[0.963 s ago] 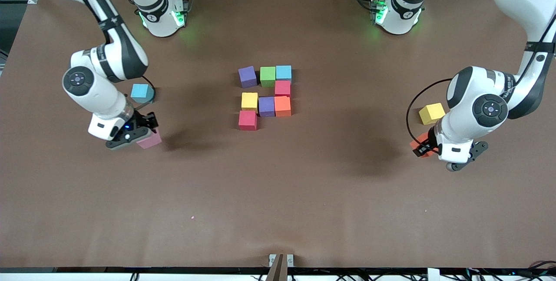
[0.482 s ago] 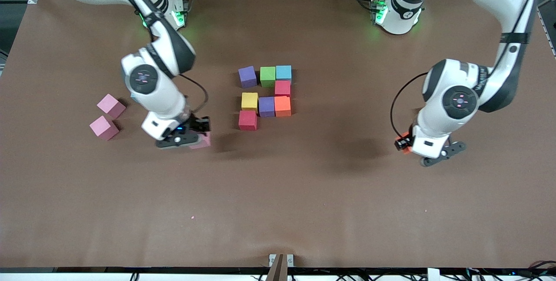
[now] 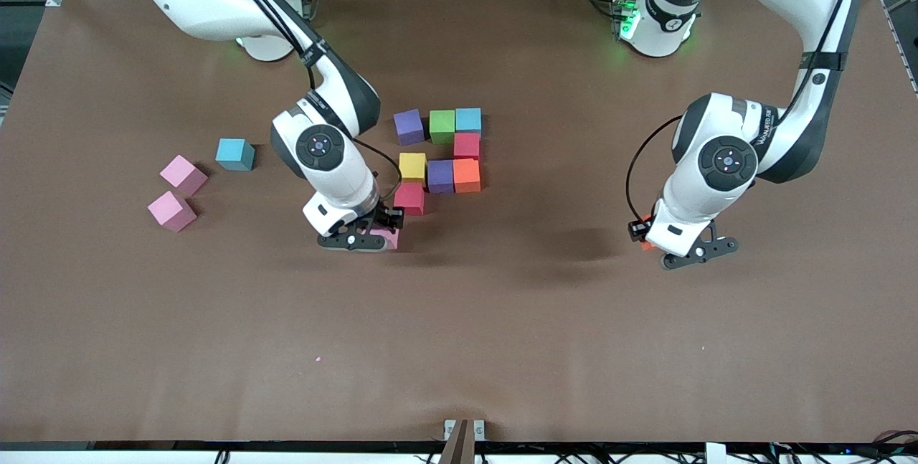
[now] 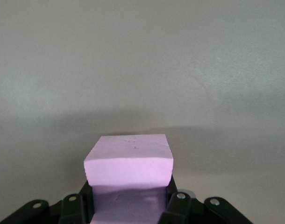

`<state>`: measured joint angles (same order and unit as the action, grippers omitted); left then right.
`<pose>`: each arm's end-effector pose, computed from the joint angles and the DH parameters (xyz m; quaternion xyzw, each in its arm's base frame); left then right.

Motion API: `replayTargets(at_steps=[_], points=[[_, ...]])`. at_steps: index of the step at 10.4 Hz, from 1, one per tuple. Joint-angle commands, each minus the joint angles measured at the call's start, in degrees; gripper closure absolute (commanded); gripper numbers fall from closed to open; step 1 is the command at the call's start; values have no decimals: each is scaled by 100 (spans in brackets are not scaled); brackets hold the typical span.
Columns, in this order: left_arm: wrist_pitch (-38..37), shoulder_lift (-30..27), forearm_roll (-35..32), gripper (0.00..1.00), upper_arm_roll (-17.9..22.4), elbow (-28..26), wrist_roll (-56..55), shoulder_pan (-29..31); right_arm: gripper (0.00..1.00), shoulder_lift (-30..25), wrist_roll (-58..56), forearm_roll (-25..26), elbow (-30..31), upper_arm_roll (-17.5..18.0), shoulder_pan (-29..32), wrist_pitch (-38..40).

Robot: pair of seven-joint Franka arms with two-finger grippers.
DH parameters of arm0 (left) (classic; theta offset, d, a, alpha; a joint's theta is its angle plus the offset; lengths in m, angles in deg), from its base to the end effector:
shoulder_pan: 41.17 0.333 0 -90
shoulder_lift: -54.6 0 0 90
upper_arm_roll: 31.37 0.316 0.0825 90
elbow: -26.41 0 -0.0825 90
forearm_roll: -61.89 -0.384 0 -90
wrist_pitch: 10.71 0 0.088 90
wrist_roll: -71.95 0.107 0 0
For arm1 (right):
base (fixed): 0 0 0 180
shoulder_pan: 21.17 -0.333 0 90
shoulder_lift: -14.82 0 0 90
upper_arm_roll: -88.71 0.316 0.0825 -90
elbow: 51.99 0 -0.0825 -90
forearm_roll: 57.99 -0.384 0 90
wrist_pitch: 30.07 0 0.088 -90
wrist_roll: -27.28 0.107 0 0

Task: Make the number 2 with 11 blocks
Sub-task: 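Place light pink on the shape with the right gripper while the left gripper carries orange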

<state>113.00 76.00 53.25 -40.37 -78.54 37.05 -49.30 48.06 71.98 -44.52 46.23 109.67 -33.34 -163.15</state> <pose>0.6090 -0.1746 0.3277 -0.9925 -0.1163 0.0033 0.0385 0.5841 0.3444 0.2768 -0.9978 0.0544 -0.0231 0.0305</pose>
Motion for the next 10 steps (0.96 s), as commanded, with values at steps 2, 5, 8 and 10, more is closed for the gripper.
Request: replayTargets(at_steps=[2, 5, 8, 10], points=[[-75, 889, 555, 60, -138, 1166, -706, -354, 82, 490, 793, 32, -584, -294, -557, 72], [-75, 1165, 565, 60, -138, 1478, -1580, -611, 81, 578, 795, 155, -515, -303, -645, 19], [-67, 1349, 565, 60, -138, 1504, -2607, -839, 80, 665, 803, 603, -190, -294, -654, -243], [-58, 1490, 565, 60, -138, 1653, -3371, -954, 80, 684, 925, 595, -101, -294, -698, -420]])
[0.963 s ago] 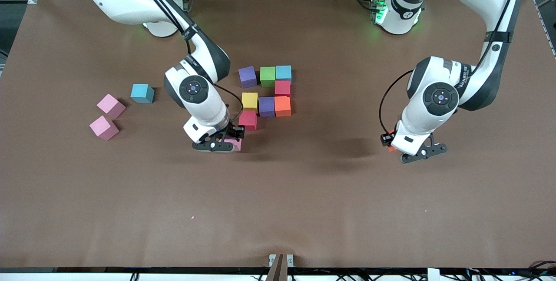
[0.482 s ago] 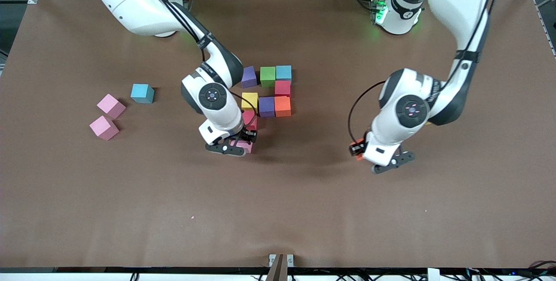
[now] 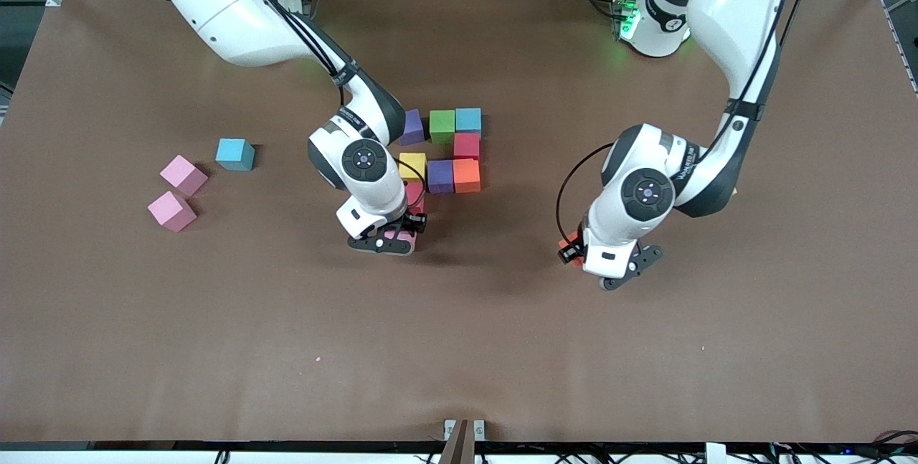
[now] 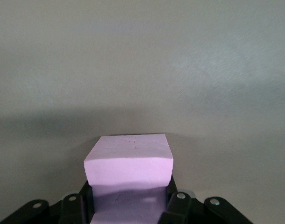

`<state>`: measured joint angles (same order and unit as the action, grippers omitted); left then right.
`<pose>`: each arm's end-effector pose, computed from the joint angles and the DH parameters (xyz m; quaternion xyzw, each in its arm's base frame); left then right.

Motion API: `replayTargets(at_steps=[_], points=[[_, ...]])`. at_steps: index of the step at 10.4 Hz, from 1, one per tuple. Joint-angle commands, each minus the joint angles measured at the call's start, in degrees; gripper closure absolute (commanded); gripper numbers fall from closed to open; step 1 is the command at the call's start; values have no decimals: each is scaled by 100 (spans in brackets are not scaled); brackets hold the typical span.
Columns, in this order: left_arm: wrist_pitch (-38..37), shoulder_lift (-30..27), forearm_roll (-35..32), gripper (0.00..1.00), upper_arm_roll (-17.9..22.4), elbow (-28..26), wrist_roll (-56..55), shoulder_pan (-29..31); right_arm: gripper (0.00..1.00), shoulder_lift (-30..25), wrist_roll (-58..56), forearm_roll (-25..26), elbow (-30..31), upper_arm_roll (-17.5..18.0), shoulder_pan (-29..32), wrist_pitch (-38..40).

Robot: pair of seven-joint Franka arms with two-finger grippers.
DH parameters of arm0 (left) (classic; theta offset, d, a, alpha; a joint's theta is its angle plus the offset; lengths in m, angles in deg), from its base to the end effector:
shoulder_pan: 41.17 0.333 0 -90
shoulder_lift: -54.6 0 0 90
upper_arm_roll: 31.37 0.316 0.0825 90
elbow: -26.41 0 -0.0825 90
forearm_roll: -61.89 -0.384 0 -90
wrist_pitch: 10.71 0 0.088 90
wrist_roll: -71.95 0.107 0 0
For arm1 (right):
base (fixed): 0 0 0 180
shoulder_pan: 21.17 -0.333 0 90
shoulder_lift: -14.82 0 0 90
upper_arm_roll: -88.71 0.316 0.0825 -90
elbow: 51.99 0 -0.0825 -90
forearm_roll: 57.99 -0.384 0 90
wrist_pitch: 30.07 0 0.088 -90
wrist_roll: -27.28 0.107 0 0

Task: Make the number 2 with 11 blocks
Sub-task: 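Place light pink on the shape with the right gripper while the left gripper carries orange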

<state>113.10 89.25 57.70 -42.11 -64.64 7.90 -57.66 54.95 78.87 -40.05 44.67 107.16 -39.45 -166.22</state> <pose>0.6248 -0.2985 0.2849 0.9501 0.3109 -0.0241 0.0084 0.5613 0.3853 0.2099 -0.9983 0.0552 -0.0185 0.0073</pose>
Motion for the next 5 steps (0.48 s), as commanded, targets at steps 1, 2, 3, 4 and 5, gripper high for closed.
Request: replayTargets(at_steps=[1, 2, 3, 4, 5], points=[[-42, 270, 120, 60, 37, 429, -921, -144, 80, 12, 299, 148, 55, -43, -114, -121], [-33, 366, 120, 60, 37, 570, -1456, -205, 80, 13, 317, 139, 46, -34, -131, -121], [28, 463, 120, 60, 37, 615, -1870, -206, 80, 13, 317, 130, 55, -34, -140, -113], [159, 508, 120, 60, 37, 642, -2240, -206, 80, 13, 317, 113, 55, -26, -149, -95], [300, 525, 112, 60, 37, 651, -2696, -206, 80, 4, 317, 104, 55, -17, -184, -69]])
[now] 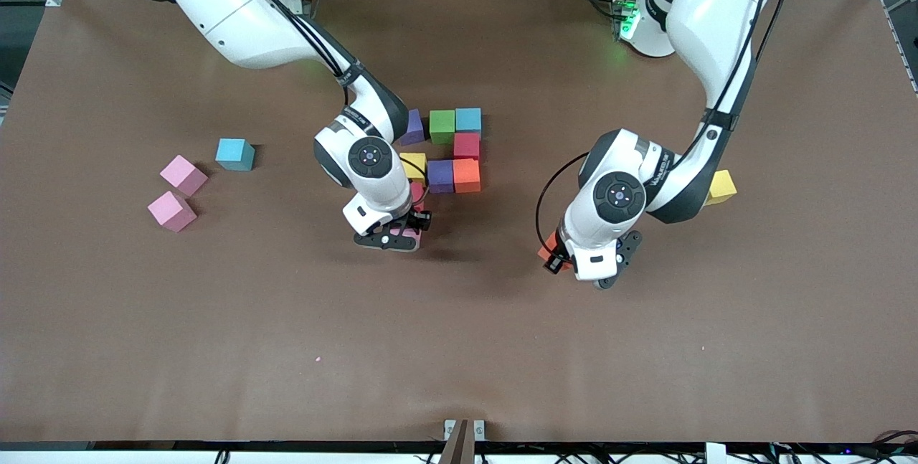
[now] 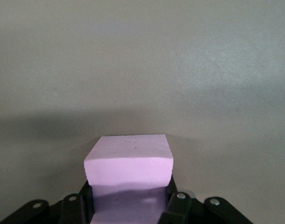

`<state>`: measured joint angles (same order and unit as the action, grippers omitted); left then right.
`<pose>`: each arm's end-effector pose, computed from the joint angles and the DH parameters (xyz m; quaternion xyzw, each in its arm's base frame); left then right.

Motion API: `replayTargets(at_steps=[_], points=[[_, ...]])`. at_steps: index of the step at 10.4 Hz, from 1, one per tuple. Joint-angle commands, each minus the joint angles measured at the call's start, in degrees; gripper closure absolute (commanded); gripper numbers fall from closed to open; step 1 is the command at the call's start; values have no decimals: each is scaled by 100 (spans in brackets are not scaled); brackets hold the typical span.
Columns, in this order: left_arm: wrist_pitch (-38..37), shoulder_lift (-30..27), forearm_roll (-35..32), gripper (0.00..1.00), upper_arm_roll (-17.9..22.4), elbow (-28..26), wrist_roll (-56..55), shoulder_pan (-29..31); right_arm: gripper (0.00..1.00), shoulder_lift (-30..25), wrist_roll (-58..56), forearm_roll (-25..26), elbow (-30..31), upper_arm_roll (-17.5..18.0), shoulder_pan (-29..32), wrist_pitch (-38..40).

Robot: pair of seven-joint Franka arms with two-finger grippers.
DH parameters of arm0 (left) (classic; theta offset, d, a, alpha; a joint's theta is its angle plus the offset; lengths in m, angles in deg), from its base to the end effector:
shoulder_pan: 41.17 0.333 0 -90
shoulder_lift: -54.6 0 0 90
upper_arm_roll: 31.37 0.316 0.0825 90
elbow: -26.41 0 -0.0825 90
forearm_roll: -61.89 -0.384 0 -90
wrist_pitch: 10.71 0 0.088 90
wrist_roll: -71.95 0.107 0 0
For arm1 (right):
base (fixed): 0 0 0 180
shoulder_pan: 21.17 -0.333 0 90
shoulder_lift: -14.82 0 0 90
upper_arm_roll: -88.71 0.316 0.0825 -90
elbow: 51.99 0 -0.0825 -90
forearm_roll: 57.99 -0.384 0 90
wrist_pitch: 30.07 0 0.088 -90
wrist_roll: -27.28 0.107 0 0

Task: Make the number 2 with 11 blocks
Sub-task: 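Place light pink on the shape with the right gripper while the left gripper carries orange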

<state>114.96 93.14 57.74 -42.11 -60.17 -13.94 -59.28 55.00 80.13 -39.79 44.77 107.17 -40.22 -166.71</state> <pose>0.6356 -0.3222 0.2755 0.8783 0.4771 -0.0180 0.0244 0.5560 0.3933 0.2095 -0.9981 0.0576 -0.0213 0.0092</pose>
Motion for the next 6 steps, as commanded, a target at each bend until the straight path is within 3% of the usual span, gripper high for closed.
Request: replayTargets(at_steps=[1, 6], points=[[220, 171, 107, 60, 36, 204, -804, -62, 80, -2, 191, 78, 45, -18, -125, -20], [317, 690, 81, 57, 212, 766, -1563, -632, 78, -37, -220, 96, 168, -26, -108, 6]])
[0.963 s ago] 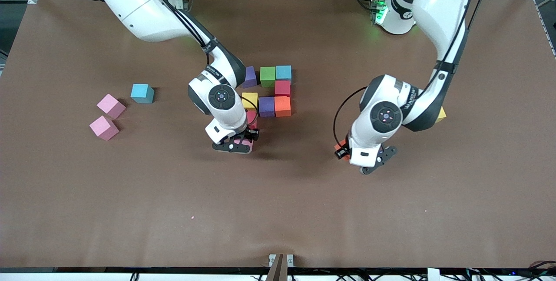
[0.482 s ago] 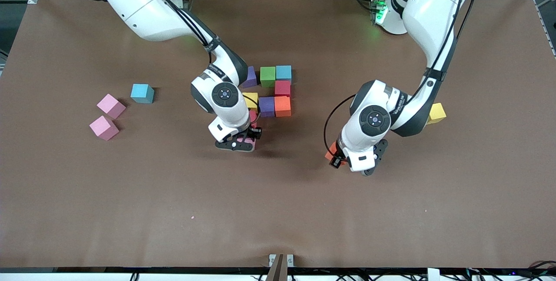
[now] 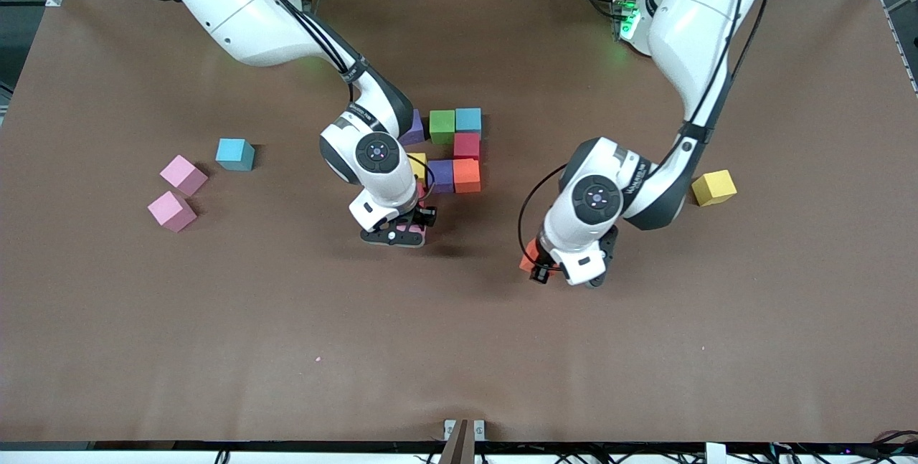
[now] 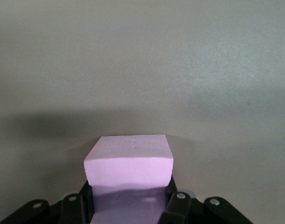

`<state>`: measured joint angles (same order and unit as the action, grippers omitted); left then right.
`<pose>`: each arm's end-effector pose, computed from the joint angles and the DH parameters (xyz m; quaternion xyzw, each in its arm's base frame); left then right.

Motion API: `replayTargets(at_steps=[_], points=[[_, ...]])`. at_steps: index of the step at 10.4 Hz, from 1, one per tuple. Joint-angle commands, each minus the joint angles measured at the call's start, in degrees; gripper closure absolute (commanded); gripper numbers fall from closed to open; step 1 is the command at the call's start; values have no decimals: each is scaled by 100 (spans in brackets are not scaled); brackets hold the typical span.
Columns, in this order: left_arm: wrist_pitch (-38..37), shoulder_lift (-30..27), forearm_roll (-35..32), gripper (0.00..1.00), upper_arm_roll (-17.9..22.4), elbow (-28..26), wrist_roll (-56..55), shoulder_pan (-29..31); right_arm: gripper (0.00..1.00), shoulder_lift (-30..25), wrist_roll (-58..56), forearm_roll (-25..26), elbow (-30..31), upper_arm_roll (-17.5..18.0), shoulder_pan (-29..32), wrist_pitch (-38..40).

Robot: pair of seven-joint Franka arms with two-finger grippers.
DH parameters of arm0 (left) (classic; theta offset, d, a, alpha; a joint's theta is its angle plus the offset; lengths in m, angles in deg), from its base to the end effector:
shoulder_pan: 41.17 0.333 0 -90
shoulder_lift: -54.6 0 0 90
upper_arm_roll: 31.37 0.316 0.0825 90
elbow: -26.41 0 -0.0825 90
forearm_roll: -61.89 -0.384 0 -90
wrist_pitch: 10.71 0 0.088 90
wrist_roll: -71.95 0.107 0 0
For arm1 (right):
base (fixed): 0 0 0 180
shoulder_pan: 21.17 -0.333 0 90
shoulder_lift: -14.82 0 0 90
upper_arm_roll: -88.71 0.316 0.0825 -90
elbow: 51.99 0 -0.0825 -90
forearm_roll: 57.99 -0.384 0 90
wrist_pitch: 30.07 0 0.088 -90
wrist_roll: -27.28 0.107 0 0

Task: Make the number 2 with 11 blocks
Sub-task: 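Place light pink on the shape with the right gripper while the left gripper carries orange, then withdraw the right gripper while the left gripper carries orange to the shape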

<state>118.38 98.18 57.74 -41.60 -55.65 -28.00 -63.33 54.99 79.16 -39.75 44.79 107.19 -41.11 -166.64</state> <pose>0.6332 -0.3688 0.2531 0.8277 0.5591 -0.0143 0.0458 0.5495 0.4019 0.2094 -0.9989 0.0410 -0.0210 0.0086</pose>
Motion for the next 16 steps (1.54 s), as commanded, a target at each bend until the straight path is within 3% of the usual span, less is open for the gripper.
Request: replayTargets(at_steps=[1, 3, 6, 7, 8, 12, 13, 15, 16], points=[[-24, 239, 81, 57, 179, 392, -279, -289, 78, -54, -142, 92, 209, -20, -19, -1], [-16, 344, 90, 57, 187, 498, -446, -351, 77, -71, -142, 92, 227, -19, -10, -1], [19, 371, 90, 57, 188, 516, -762, -342, 52, -71, -178, 83, 227, -19, -1, 8], [20, 388, 90, 57, 188, 516, -781, -342, 16, -80, -117, 92, 236, -19, -1, 8], [20, 389, 90, 57, 196, 516, -929, -342, 0, -141, -133, 83, 227, -19, -1, 17], [143, 397, 90, 57, 196, 524, -1632, -351, 0, -877, -483, 14, 219, 77, 375, 883], [151, 397, 90, 57, 196, 533, -1677, -412, 0, -1176, -851, -144, 227, 86, 551, 1252], [274, 511, 98, 56, 196, 699, -1896, -596, 0, -1730, -1772, -985, 227, 86, 1016, 1851], [275, 651, 90, 57, 222, 831, -1976, -806, 0, -1950, -2447, -1058, 245, 86, 1297, 2132]])
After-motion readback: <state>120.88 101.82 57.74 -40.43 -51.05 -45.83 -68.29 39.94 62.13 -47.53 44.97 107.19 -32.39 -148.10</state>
